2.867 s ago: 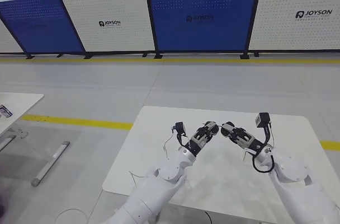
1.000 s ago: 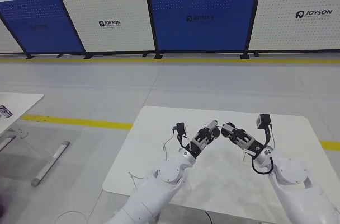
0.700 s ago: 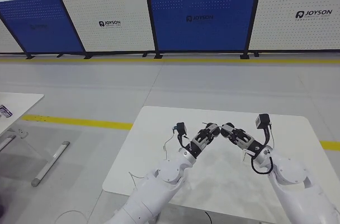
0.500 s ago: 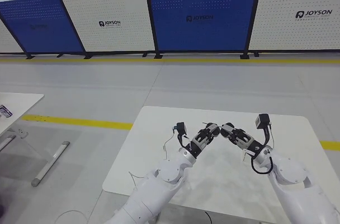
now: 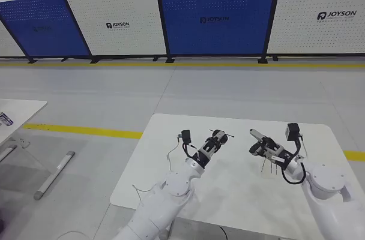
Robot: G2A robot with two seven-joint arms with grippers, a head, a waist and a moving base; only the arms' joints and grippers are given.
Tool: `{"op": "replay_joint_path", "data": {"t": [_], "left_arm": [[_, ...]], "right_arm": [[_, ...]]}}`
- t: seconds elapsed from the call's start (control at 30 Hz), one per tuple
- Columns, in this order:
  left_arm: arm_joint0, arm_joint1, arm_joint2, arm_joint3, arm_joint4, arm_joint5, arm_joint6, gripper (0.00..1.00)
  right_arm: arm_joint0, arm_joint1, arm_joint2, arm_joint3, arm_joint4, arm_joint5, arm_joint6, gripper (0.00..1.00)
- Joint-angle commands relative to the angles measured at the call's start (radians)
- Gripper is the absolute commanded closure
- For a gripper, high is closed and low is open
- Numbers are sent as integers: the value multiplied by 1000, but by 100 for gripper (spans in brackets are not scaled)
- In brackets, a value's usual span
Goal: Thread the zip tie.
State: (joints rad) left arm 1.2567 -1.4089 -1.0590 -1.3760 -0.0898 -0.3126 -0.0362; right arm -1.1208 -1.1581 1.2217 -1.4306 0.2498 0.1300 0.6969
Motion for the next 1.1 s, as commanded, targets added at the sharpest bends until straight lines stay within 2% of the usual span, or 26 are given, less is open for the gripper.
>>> {"op": "replay_joint_path", "data": {"t": [0.0,0.27,0.33,0.43,0.6,0.63,0.67,0.7,0.73,1.07], "left_arm": [[0,0,0,0,-1,1,-1,100],[0,0,0,0,-1,1,-1,100],[7,-1,1,-9,-74,40,-39,100],[7,5,-31,-10,-164,111,-115,100],[21,21,-93,-14,-227,155,-208,100],[26,24,-101,-17,-247,167,-247,100],[26,25,-103,-18,-249,167,-256,100],[26,25,-103,-18,-249,167,-256,100],[26,25,-103,-18,-249,167,-256,100],[26,25,-103,-18,-249,167,-256,100]], "right_arm": [[-1,2,6,-7,-2,21,5,0],[-1,2,6,-7,-2,21,5,0],[-5,2,3,-15,-19,8,-5,0],[-7,10,6,-42,-90,3,14,0],[4,37,39,-89,-257,6,139,0],[14,46,37,-104,-342,5,190,0],[28,53,31,-112,-409,3,248,0],[42,57,36,-111,-440,15,264,0],[50,57,46,-106,-442,33,242,0],[48,57,44,-106,-440,29,244,0]]}}
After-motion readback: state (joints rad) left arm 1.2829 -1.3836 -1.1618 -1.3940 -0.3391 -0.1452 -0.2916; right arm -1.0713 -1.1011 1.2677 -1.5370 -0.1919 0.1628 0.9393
